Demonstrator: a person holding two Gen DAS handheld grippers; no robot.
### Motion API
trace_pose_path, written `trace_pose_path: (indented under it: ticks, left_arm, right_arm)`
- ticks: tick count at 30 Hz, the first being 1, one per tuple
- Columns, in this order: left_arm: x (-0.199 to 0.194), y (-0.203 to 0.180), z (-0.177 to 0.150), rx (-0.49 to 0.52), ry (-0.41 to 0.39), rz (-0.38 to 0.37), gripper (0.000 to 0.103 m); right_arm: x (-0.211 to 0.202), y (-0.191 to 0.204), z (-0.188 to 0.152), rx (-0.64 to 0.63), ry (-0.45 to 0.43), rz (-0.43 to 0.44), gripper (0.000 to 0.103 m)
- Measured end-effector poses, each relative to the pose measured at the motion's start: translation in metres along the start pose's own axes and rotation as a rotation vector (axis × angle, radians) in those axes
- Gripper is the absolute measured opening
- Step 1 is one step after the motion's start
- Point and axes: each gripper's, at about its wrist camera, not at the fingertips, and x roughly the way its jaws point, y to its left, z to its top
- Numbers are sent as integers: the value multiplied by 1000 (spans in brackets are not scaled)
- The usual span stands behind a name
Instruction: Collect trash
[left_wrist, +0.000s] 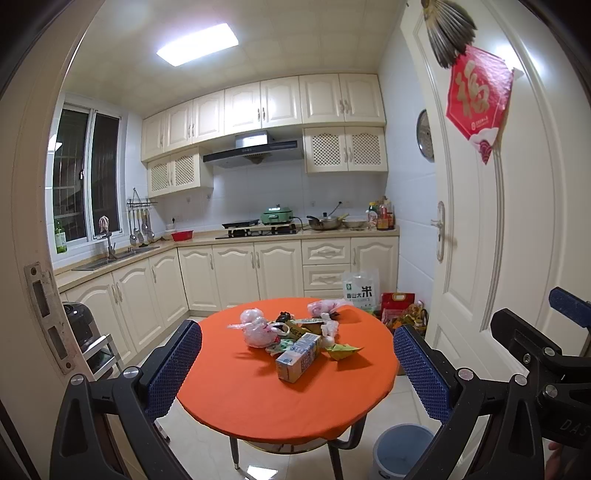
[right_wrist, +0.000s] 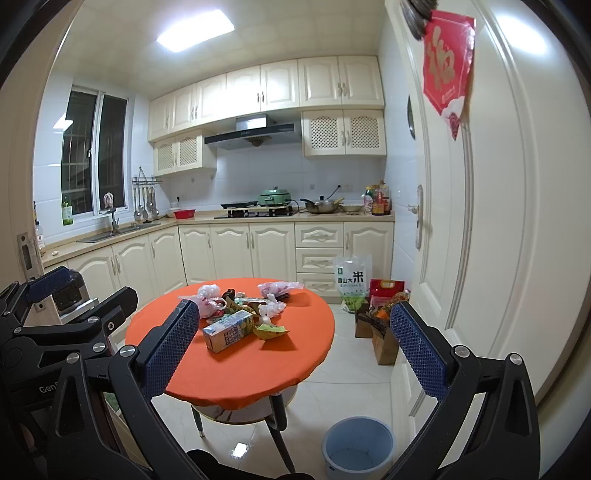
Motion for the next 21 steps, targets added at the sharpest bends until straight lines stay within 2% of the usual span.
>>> trace_pose_path:
  ticks: [21]
  left_arm:
    - [-2,0,1,-2,2,0,102]
  right_arm:
    - [0,0,2,-3,2,3,103]
